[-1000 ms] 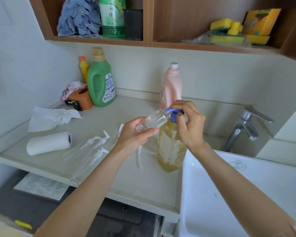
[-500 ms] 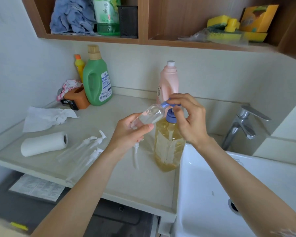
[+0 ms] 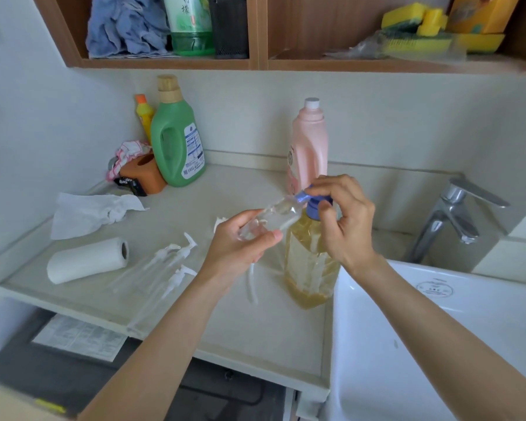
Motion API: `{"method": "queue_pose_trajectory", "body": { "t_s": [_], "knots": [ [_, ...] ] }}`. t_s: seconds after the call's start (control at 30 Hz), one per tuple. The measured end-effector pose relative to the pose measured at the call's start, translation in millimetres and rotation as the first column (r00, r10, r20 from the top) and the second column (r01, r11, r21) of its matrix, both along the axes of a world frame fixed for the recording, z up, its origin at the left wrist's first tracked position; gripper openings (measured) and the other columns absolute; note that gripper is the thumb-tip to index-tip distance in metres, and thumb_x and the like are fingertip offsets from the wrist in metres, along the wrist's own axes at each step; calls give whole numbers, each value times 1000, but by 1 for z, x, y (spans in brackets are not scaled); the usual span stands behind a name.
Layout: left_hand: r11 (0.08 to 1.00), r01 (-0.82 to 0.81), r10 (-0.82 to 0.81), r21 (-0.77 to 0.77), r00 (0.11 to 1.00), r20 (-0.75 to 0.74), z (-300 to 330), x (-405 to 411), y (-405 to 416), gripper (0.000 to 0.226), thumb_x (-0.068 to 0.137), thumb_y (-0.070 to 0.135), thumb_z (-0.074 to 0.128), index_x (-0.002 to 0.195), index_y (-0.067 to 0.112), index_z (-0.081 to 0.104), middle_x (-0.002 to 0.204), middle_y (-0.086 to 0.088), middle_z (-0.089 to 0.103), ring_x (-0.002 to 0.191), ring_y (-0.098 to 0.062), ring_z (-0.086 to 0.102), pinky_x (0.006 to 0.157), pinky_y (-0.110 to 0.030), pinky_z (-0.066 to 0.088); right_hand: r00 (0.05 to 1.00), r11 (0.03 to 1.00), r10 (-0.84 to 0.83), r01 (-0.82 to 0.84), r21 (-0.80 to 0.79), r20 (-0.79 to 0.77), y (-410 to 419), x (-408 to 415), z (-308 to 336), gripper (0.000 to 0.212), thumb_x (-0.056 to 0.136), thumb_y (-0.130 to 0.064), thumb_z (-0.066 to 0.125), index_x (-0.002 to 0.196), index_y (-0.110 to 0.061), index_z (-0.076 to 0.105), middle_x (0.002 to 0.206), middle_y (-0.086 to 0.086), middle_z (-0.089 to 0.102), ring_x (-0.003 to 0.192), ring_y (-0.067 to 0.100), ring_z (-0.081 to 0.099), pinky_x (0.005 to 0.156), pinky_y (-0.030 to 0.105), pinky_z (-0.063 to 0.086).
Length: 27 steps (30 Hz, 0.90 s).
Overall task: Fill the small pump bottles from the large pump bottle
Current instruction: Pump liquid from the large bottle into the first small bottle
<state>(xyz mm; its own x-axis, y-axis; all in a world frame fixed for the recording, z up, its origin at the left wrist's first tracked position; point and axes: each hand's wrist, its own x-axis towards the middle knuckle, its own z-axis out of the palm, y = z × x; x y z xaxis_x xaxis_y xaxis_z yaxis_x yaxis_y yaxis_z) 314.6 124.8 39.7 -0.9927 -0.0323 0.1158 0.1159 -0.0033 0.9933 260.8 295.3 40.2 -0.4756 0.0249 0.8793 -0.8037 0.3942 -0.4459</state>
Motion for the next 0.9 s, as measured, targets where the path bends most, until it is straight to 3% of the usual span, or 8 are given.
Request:
{"method": "queue_pose_trajectory", "body": {
  "t_s": [0.2,0.37,0.6,0.9],
  "knots": [
    [1000,19,-19,-21,1000,-9,5,1,-3,35,70,25,73,103,16,68,69,4,47,49,-12,38,50,-21,33,1000,998,-4,6,60,-24,1,-1,4,29,80,-4,44,90,-1,71,96,9,66,94,20,60,84,35,49],
    [999,46,-45,23,999,-28,10,-1,-1,24,69,21,72,93,17,67,69,2,45,48,-12,36,48,-20,31,1000,996,-15,16,90,-18,7,1,20,29,85,-9,44,92,-2,72,98,2,65,94,19,60,87,26,46],
    [999,27,-26,30,999,-47,5,-6,-1,24,66,22,75,90,24,68,66,5,48,48,-13,36,49,-22,32,999,997,-29,27,66,29,2,-1,16,31,91,-12,44,96,-1,73,102,6,69,99,18,63,91,19,45],
    [998,53,-54,-24,998,-27,-6,-12,-7,28,58,37,77,84,28,71,66,9,52,49,-11,39,50,-23,33,1000,1000,4,-4,-13,22,-4,-3,-8,36,79,-2,40,92,1,73,99,12,70,101,24,63,98,28,43]
  ]
}}
